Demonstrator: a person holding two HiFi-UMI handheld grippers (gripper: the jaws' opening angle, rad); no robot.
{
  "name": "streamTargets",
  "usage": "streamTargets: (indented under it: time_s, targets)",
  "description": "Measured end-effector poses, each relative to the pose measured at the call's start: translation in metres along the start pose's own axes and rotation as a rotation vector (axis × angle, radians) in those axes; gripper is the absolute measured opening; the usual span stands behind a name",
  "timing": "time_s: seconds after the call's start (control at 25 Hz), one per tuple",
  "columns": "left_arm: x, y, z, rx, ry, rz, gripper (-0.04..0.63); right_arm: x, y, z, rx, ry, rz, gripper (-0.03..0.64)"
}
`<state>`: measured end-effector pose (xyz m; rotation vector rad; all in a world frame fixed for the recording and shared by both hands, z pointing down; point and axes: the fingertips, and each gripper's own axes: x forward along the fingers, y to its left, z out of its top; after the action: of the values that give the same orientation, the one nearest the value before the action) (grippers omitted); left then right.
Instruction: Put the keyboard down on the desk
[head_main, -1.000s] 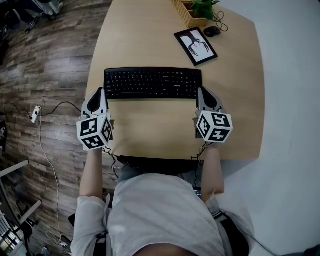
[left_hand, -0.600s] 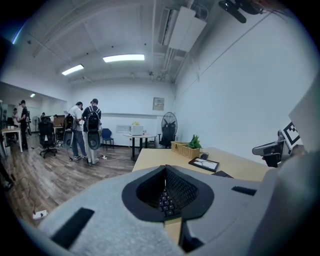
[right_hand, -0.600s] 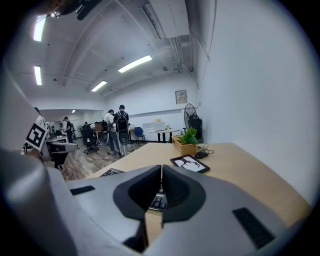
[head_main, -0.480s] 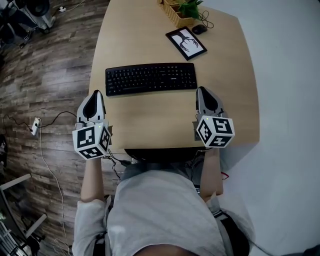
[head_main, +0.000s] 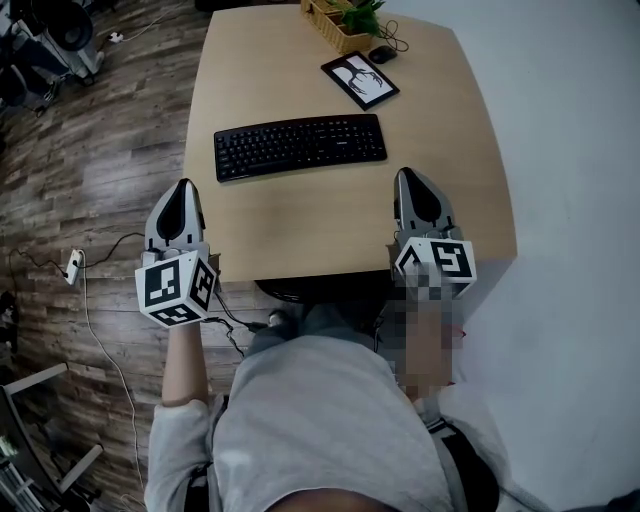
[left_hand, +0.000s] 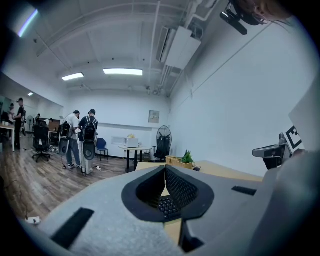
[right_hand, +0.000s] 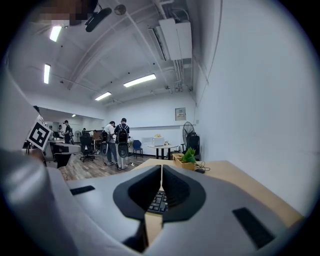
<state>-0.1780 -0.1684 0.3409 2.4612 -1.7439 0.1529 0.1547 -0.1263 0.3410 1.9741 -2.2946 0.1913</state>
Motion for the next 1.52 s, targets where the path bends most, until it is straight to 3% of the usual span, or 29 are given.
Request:
streamTargets:
  time_s: [0.84,1.52]
  targets:
    - [-0.105,-0.021,0.061,0.043,-0.172,-0.037,0.012,-0.112,0.046,0.054,-0.065,-0.176,-0.033,0.015]
    - [-0.148,-0.024,0.068,0.039,-0.209,-0.044,0.012,-0.153,0.074,0.065,-0.071,-0.234,-0.014,0.015]
